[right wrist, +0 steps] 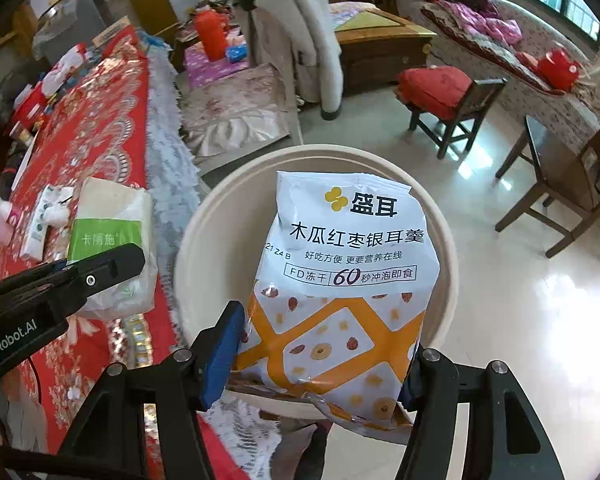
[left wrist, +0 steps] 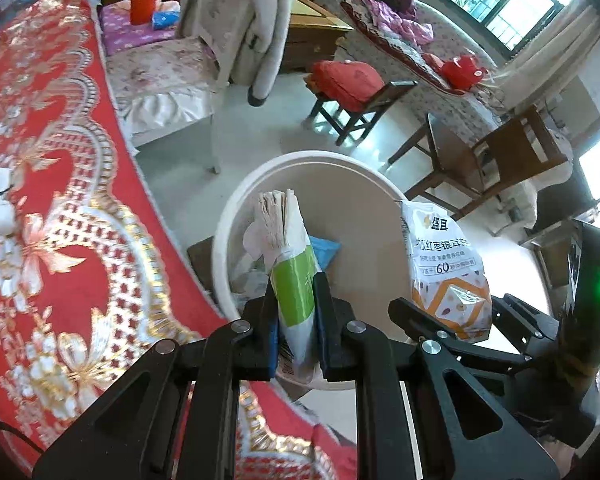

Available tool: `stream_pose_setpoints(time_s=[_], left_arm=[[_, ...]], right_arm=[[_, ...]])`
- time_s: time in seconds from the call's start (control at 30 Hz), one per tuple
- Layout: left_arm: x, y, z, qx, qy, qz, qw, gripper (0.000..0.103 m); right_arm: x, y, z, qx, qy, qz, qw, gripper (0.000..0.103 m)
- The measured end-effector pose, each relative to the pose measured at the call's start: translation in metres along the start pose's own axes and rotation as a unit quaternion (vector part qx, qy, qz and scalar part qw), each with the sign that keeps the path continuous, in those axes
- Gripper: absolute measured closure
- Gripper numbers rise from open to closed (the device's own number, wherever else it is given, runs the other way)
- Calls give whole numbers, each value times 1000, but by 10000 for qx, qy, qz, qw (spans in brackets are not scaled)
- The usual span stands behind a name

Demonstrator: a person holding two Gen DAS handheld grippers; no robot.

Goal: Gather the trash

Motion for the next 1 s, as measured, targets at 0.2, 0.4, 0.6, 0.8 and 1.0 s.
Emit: stream_pose_setpoints(time_s=[0.2, 0.4, 0.6, 0.8, 1.0], left_arm=[[7, 4, 16, -165, 190, -69, 9997, 89], [8, 7, 21, -233, 192, -85, 9995, 88], [5, 6, 21, -263, 257, -146, 9992, 74], [2, 7, 14, -214, 297, -190, 9991, 59], [-8, 8, 5, -179, 173, -269, 9993, 59]], right_arm=[[19, 0, 11, -125, 66, 182, 9997, 41], [30, 3, 21, -287, 113, 352, 9989, 39], [29, 4, 27, -355, 127, 322, 9988, 38], [31, 3, 28, -398, 139, 501, 9979, 33], [27, 2, 27, -393, 150, 442, 9981, 33]])
Point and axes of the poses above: each gripper's, at about its wrist camera, not at the fingertips, and z roughly the way its jaws point, x to its right, y to its underside, the point moved 5 cm from there along z, roughly the way its jaws point, and after that the axes turned 14 degrees about x, right-handed, at the moved point
